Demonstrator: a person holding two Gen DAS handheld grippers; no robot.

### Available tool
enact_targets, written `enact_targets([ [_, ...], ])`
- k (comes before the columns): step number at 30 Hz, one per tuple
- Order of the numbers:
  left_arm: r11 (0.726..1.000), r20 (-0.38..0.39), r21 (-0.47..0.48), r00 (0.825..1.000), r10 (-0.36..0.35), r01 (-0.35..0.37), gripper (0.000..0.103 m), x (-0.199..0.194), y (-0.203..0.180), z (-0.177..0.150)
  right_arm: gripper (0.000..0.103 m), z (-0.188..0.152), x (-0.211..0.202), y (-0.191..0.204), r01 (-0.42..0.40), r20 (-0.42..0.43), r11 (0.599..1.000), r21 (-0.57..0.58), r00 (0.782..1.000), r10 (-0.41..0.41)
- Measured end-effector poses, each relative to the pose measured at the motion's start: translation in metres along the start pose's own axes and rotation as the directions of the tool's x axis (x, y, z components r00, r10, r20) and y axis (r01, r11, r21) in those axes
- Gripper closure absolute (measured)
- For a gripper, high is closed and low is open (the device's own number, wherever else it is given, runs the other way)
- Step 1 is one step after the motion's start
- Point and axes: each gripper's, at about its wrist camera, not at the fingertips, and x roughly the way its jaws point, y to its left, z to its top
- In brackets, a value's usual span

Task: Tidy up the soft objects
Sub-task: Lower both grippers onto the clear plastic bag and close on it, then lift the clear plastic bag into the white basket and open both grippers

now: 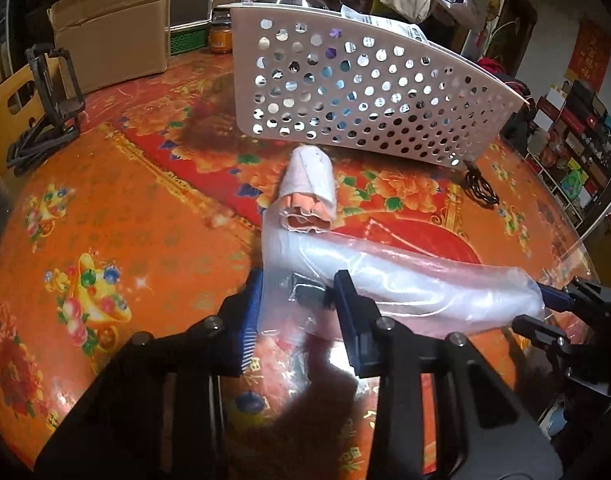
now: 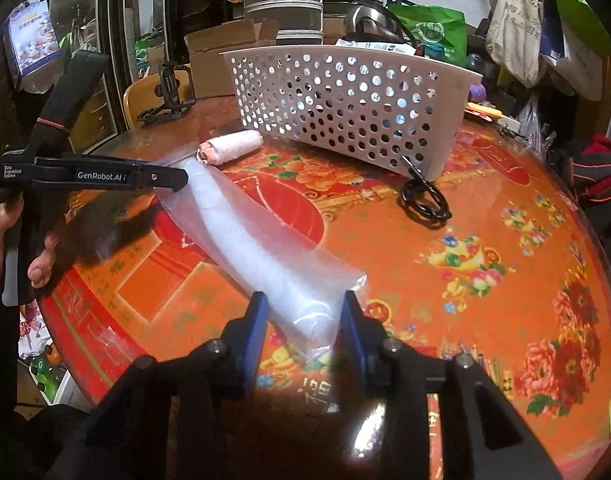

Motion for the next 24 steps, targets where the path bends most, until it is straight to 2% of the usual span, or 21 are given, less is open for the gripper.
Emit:
enact_targets([
  [2,1.0,0.012,-0.007,1.0,-0.005,0.006,0.074,-0.003,0.001,-0.004,0.074,0.0,0.0,-0.002,-0.007,0.001,1.0,0.005,1.0,0.007],
  [4,1.0,0.022,-0.017,1.0,-0.01,0.01,0.08,-0.007,0.001,-0.009,0.081,0.0,0.0,-0.005,-0.02,0.003,1.0,0.007,1.0,0.02],
  [5,1.0,0.031,-0.025,0.999,-0.016,0.016,0.091,-0.01,0.002,-0.011,0.086,0.001,0.0,-0.006,-0.027,0.003,1.0,0.009,1.0,0.027],
  [8,0.999,0.045,-0.042,0.999,-0.023,0.025,0.093,-0.019,0.003,-0.017,0.091,0.002,0.0,-0.008,-0.027,0.001,1.0,0.012,1.0,0.027],
  [12,0.998,0.063,-0.048,0.998,-0.028,0.031,0.095,-0.027,0.005,-0.029,0.093,0.001,-0.005,-0.007,-0.039,0.021,0.999,0.012,0.999,0.039],
  [16,0.997,0.125,-0.058,0.991,-0.052,0.059,0.096,-0.048,0.004,-0.035,0.093,0.002,-0.016,-0.006,-0.044,0.058,0.999,0.007,0.997,0.044],
  [24,0.995,0.21,-0.043,0.975,-0.077,0.088,0.097,-0.084,-0.011,-0.021,0.093,0.014,-0.048,-0.014,-0.049,0.147,0.999,0.005,0.988,0.048],
])
